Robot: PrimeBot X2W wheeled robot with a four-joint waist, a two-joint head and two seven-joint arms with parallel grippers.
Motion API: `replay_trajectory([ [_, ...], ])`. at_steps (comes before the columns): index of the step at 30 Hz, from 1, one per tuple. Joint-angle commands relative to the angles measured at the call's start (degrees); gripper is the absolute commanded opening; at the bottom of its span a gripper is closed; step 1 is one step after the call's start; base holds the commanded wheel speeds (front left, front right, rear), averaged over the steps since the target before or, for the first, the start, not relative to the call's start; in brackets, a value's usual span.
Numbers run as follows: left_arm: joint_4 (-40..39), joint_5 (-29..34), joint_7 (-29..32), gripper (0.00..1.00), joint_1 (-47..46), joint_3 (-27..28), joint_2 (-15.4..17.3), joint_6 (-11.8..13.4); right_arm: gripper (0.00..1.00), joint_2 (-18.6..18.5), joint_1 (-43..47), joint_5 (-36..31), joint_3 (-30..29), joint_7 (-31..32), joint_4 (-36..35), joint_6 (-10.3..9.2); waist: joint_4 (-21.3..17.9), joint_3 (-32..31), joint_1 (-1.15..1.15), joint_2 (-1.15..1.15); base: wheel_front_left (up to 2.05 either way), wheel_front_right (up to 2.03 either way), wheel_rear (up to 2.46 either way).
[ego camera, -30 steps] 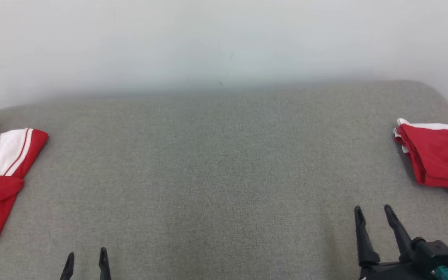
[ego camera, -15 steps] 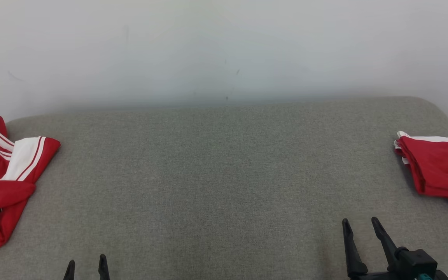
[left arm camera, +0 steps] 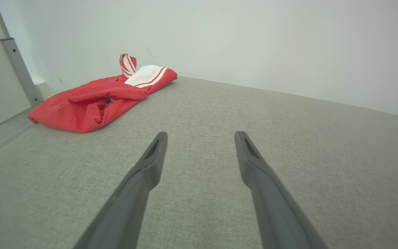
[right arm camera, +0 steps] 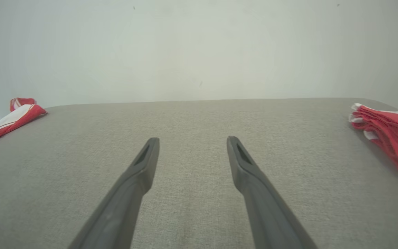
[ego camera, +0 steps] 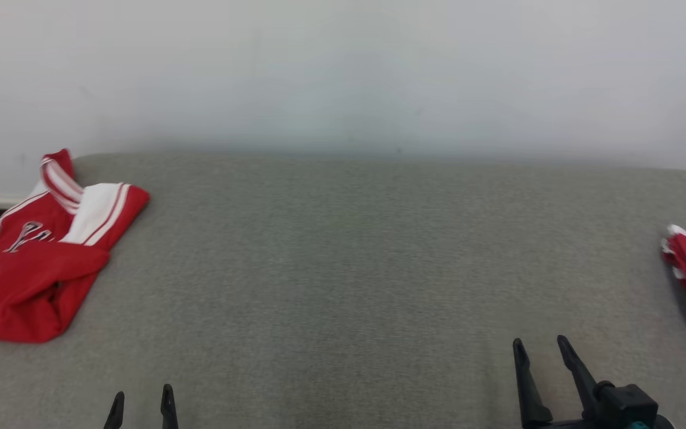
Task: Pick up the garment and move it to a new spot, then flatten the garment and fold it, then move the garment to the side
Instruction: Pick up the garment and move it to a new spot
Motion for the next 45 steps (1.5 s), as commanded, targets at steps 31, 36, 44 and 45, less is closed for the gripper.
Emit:
replay_trajectory([
  [31,0.9,-1.6,0.2,1.0,-6.3,0.9,0.0,-1.0,1.0,-0.4,-4.3,0.9,6.1,-1.2,4.3,-0.15,23.8,2.5,0.0,0.0,0.0,0.0,0.0],
  [36,11.7,-4.4,7.8,1.0,-26.4,-1.2,1.2,-2.2,1.0,-1.5,-4.2,-0.8,5.6,0.9,0.4,-0.15,22.3,6.7,0.0,0.0,0.0,0.0,0.0],
  [44,30.1,-11.5,15.2,1.0,-48.7,6.0,6.6,-1.2,1.0,-6.9,-7.7,-1.0,12.5,7.4,-9.6,-0.16,9.8,19.1,0.0,0.0,0.0,0.0,0.0],
  [45,31.7,-12.2,15.8,1.0,-50.8,6.9,7.6,-1.2,1.0,-7.8,-7.6,-1.1,12.5,8.3,-11.1,-0.16,8.2,20.7,0.0,0.0,0.0,0.0,0.0],
])
